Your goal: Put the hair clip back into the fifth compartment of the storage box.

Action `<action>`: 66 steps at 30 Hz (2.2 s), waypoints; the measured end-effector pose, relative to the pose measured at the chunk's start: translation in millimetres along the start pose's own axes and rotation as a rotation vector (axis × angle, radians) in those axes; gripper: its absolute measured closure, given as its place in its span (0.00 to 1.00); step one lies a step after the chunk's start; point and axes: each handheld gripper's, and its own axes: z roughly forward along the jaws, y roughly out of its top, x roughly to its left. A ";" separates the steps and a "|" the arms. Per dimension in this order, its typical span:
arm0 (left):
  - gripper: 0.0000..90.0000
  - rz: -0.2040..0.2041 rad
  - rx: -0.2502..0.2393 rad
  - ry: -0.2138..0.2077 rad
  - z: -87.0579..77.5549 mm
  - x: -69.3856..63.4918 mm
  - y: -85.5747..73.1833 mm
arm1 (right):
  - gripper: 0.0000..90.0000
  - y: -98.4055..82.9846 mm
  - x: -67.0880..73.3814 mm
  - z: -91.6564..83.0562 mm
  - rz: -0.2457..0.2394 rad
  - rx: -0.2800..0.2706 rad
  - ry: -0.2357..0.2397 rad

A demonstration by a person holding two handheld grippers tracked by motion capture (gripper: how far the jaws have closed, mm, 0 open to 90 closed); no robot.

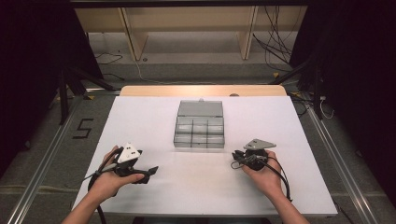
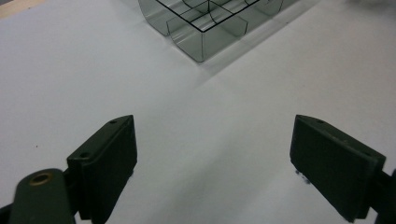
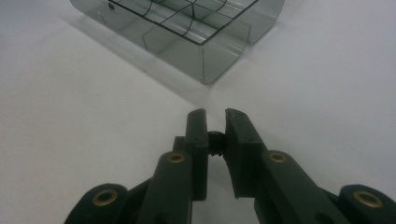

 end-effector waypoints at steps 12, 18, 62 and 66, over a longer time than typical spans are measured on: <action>0.16 0.001 0.000 0.000 0.1 0.1 0.0 | 0.89 6.4 1.5 -2.7 0.002 -0.025 0.010; 0.16 0.001 0.000 0.000 0.2 0.0 0.0 | 0.89 9.9 3.0 -3.4 -0.001 -0.033 0.019; 0.16 0.006 0.002 -0.002 0.3 0.4 -0.5 | 0.89 34.7 7.5 -0.4 -0.005 -0.093 0.032; 0.16 0.010 0.006 -0.003 0.2 0.4 -0.4 | 0.89 36.6 7.6 0.3 -0.006 -0.097 0.034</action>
